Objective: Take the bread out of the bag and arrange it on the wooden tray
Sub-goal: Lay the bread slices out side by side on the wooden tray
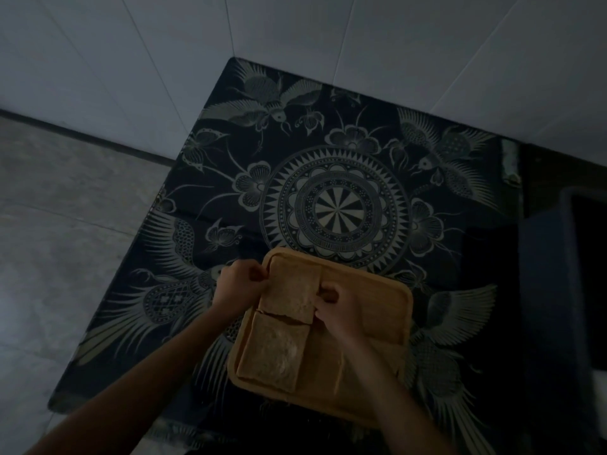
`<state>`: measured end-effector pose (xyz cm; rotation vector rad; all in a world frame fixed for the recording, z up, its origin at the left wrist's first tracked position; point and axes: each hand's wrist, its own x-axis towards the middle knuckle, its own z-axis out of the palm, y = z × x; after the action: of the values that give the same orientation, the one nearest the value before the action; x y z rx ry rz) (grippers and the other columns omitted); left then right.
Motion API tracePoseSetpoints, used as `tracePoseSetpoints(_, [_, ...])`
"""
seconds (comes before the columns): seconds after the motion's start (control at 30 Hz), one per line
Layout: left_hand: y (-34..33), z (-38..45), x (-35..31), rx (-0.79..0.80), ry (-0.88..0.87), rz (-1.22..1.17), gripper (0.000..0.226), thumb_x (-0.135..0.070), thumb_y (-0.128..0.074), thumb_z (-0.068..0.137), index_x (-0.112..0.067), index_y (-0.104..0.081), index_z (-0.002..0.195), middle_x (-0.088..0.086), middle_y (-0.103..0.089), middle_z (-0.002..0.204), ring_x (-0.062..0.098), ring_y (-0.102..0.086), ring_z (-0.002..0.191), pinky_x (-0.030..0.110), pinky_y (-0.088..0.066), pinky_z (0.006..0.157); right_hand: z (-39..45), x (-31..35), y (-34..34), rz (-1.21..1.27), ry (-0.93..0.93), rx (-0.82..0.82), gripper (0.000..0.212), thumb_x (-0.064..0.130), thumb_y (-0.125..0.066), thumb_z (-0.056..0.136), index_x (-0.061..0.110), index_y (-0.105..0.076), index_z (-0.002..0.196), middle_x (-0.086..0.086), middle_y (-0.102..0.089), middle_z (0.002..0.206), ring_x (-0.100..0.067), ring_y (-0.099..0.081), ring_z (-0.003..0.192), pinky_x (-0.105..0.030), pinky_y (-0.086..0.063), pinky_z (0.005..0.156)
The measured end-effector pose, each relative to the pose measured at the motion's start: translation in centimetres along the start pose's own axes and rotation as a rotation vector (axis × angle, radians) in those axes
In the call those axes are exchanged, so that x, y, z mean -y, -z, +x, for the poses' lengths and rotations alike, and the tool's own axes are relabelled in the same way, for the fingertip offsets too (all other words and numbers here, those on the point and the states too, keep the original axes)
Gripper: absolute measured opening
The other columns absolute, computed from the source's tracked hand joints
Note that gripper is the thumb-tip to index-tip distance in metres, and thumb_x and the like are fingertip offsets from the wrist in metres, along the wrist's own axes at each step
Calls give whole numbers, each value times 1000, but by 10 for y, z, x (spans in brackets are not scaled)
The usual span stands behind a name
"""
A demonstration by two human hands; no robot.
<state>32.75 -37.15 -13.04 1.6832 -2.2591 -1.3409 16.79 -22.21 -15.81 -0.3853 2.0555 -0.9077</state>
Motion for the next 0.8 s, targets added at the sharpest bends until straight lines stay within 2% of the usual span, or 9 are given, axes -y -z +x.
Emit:
tracePoseSetpoints(0.17, [-2,-1,-1,-35,-24,33,10,-19,-80,79,-22,-76,87,-12,-70,77,-2,-64,71,11,-42,56,-3,-4,-3,23,-27,-10,28,19,-78,91,19,-67,117,6,-69,94,-12,-73,75,-43,-67,73])
tracePoseSetpoints(0.47, [-5,-1,0,-53,-69,22,12,-16,-81,81,-15,-78,92,-3,-76,88,9,-70,81,10,-43,62,-5,-6,-4,75,-60,-10,30,16,-75,93,17,-65,120,1,-69,99,-12,-73,81,-41,-67,75])
tracePoseSetpoints(0.57, [-5,-2,1,-50,-98,27,11,-16,-79,82,-14,-78,92,-1,-77,90,10,-71,83,18,-53,70,-5,-7,-4,83,-66,-9,30,15,-75,92,16,-65,120,-1,-69,100,-15,-73,85,-42,-67,76])
tracePoseSetpoints(0.67, [-3,-4,3,-41,-127,13,9,-13,-79,81,-14,-77,90,0,-78,90,10,-72,83,29,-61,76,-4,-6,-4,89,-66,-10,29,16,-76,92,16,-65,119,0,-69,98,-14,-72,85,-38,-67,74])
tracePoseSetpoints(0.8, [0,-7,4,2,-170,0,19,-10,-76,81,-13,-73,100,0,-75,95,13,-70,88,37,-61,82,-6,-6,-2,107,-60,6,28,15,-74,94,16,-65,120,3,-68,100,-10,-71,83,-32,-66,72])
